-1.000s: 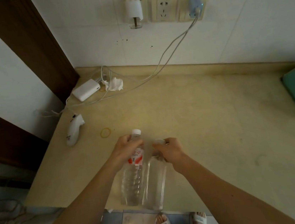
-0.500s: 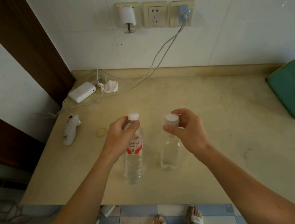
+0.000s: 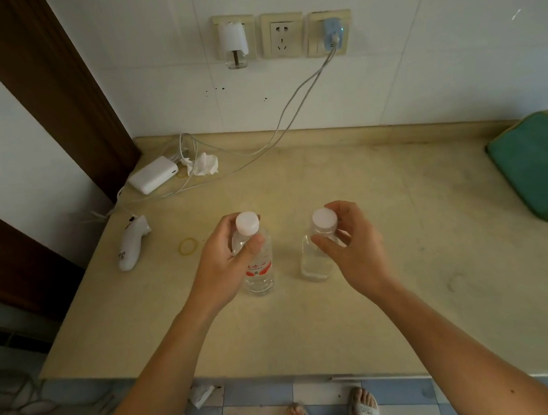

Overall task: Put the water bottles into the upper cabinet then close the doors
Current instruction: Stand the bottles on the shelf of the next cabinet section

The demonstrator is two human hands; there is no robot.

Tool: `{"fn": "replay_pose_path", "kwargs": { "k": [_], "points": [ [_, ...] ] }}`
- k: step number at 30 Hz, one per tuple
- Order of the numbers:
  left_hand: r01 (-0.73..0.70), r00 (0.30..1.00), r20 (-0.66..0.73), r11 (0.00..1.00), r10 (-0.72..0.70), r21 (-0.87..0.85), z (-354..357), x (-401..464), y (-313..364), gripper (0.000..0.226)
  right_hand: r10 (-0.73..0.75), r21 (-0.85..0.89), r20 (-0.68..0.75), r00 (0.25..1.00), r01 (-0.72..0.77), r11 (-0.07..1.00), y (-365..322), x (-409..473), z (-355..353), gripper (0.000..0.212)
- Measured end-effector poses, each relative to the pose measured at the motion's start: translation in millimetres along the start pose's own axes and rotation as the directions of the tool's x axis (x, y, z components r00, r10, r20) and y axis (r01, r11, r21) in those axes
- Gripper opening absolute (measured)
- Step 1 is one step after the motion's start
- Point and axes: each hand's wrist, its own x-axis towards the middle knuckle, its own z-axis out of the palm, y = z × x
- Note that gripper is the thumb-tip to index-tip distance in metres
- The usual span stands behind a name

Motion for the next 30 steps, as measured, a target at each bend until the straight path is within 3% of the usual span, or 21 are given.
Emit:
{"fn": "replay_pose_path", "kwargs": {
  "k": [7,14,24,30],
  "points": [
    [0.035,0.999,0.042,0.999,-0.034,-0.017,-3.3,-9.4,-0.7,0.051,0.007,-0.01,0.03,1.0,-0.007,1.0,14.8,1.8,-0.3,0.051],
    [0.113,0.993,-0.03,0.992,-0.114,-0.059,13.6,-22.1,-33.0,0.088,0.257,-0.048,0.159,0.953,-0.252,0.966,69.5,-12.0,0.0,0.094],
    [0.197,0.932,-0.292,0.976,-0.217,-0.097,49.2,-23.7,-69.7,0.078,0.294,-0.044,0.133,0.946,-0.291,0.956,92.4,4.3,26.2,0.067],
    [0.174,0.929,-0.319,0.982,-0.19,-0.08,54.9,-11.8,-67.4,0.071,0.303,-0.028,0.089,0.949,-0.302,0.953,80.7,4.9,33.4,0.065]
  ]
}}
